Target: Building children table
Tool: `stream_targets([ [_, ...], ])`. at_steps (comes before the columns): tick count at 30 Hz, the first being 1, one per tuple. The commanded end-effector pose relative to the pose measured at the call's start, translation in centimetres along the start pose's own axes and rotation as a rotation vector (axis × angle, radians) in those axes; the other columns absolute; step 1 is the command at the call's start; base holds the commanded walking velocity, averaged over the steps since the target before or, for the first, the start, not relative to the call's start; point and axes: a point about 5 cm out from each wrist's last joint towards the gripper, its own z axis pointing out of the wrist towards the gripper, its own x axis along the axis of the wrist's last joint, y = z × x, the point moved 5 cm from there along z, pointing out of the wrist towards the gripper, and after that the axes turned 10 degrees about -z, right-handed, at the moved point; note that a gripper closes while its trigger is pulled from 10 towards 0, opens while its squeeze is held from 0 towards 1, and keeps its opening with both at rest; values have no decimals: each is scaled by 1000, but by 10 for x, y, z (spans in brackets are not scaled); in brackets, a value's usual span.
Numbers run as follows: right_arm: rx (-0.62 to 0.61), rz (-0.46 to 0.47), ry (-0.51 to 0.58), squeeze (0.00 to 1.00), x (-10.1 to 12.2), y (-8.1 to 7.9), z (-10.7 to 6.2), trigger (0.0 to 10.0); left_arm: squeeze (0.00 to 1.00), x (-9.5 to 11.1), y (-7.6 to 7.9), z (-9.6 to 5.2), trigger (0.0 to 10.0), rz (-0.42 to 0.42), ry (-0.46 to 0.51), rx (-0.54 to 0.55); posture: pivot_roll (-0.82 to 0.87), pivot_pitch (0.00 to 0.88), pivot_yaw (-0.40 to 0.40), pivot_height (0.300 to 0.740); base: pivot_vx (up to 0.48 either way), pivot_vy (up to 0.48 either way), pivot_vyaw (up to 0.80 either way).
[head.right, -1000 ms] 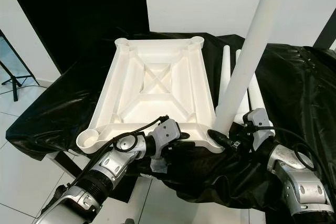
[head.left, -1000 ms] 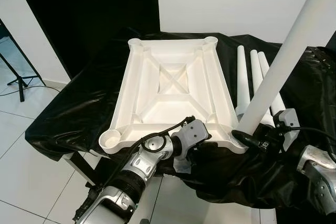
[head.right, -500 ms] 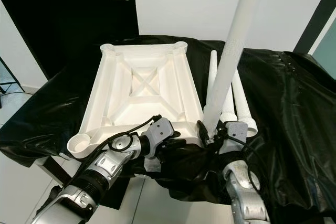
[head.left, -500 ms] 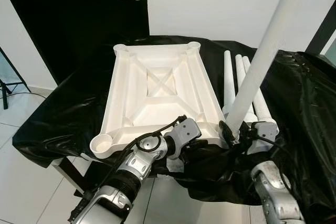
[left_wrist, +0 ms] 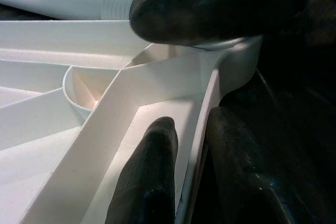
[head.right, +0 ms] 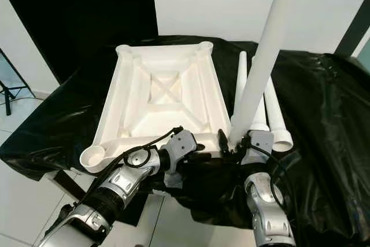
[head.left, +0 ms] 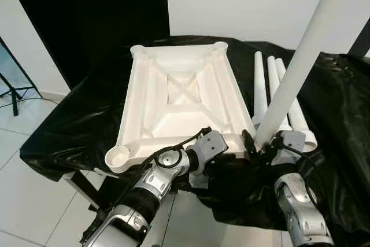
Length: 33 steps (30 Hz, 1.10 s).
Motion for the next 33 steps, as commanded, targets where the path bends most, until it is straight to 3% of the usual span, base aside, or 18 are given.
stream_targets([
  [1,118,37,-7,0,0,-11,-2,10000,0,-35,19,0,10000,-56,-123,-76,193,0,-10,740,0,0,0],
  [5,326,64,-19,0,2,-22,-8,10000,0,-35,18,0,10000,-55,-124,-74,191,0,-6,740,0,0,0],
  [7,462,28,-42,0,2,-24,-14,10000,0,-35,17,0,10000,-54,-125,-75,190,0,-3,740,0,0,0],
  [8,462,28,-42,0,2,-24,-14,10000,0,-35,17,0,10000,-54,-125,-75,190,0,-3,740,0,0,0],
  [9,552,-47,-62,0,-1,-22,-19,10000,0,-35,17,-1,10000,-53,-126,-75,188,0,-2,740,0,0,0],
  [13,590,-85,-80,0,-3,-17,-19,10000,0,-35,17,0,10000,-50,-127,-76,189,0,-1,740,0,0,0],
  [14,616,-89,-89,0,-3,-15,-20,0,0,-35,16,-1,10000,-50,-126,-75,189,0,-1,740,0,0,0],
  [19,698,-113,-143,0,-7,-10,-27,0,0,-36,18,-1,10000,-51,-128,-76,188,0,-1,740,0,0,0],
  [28,660,-93,-184,0,-17,-8,-30,0,0,-38,20,-1,10000,-50,-132,-82,185,0,-1,740,0,0,0],
  [30,592,-84,-156,0,-16,-10,-26,0,0,-38,20,-1,10000,-48,-132,-84,187,0,-5,740,0,0,0],
  [33,143,-16,-53,0,-13,0,-19,0,0,-38,19,-2,10000,-47,-132,-82,191,0,-9,740,0,0,0],
])
